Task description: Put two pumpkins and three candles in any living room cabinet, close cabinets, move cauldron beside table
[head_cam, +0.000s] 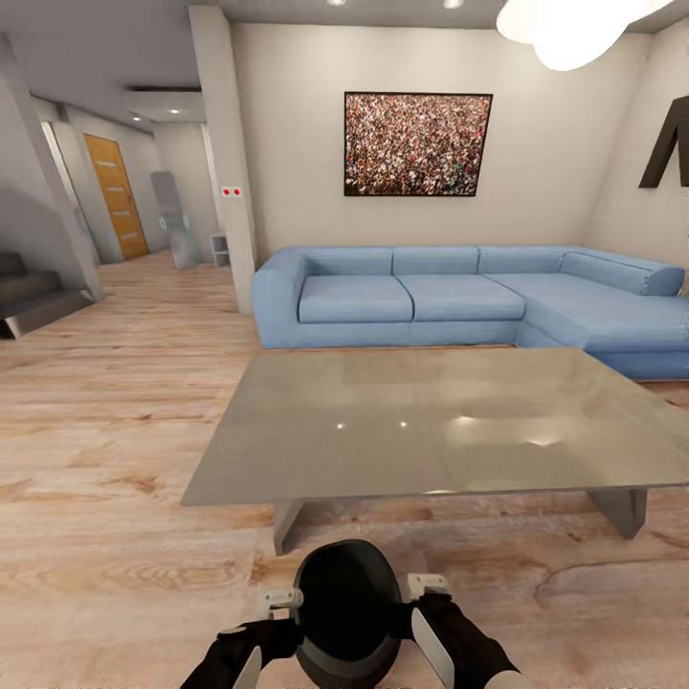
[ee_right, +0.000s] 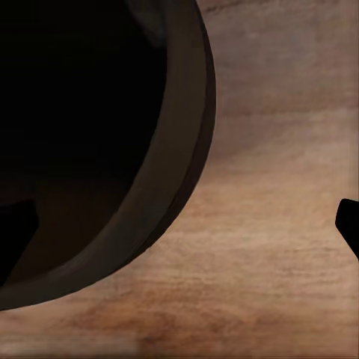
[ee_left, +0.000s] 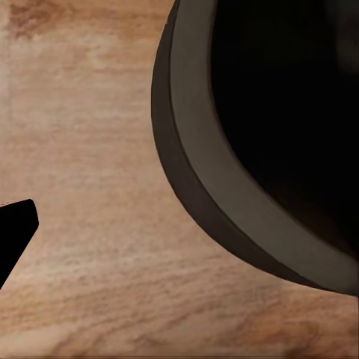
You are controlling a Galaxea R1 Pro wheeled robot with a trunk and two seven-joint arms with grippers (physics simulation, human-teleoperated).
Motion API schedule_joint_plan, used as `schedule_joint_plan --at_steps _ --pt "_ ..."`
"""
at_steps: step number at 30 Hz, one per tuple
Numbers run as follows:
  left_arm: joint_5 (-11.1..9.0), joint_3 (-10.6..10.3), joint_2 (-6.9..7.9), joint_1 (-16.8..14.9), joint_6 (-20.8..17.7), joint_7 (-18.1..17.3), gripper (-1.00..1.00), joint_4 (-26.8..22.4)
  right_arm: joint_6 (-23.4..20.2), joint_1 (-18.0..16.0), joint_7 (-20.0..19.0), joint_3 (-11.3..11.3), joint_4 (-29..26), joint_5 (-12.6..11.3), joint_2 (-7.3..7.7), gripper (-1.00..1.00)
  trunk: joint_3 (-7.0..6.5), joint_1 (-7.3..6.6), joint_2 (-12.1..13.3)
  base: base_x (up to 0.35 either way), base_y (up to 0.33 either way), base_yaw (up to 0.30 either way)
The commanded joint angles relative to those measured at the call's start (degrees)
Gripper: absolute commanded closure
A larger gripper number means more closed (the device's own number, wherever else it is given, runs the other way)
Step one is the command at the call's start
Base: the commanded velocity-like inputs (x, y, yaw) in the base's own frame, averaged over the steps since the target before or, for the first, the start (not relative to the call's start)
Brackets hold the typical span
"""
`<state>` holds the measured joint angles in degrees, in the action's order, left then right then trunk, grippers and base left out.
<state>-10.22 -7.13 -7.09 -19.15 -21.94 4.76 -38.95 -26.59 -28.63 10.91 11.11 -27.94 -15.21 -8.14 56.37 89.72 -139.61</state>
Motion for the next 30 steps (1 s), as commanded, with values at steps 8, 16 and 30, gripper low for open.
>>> schedule_joint_plan --at_steps 8,16,30 --pt "-0.59 -0.44 -0.11 -0.01 -0.28 0.57 -1.0 -0.08 1.38 -0.02 0.52 0.41 0.03 -0.61 -0.03 -1.0 -1.2 -1.56 2.78 -0.013 0.0 0.0" --pt "-0.54 -0.52 -0.12 -0.01 -0.3 0.68 -1.0 -0.06 1.81 -0.02 0.52 0.41 0.07 -0.61 -0.02 -1.0 -2.64 -3.31 5.99 0.0 0.0 0.0" --pt "-0.59 -0.59 -0.12 -0.01 -0.3 0.78 -1.0 0.49 2.16 -0.02 0.45 0.41 0.43 -0.52 0.0 -1.0 -5.15 -6.39 11.61 0.0 0.0 0.0"
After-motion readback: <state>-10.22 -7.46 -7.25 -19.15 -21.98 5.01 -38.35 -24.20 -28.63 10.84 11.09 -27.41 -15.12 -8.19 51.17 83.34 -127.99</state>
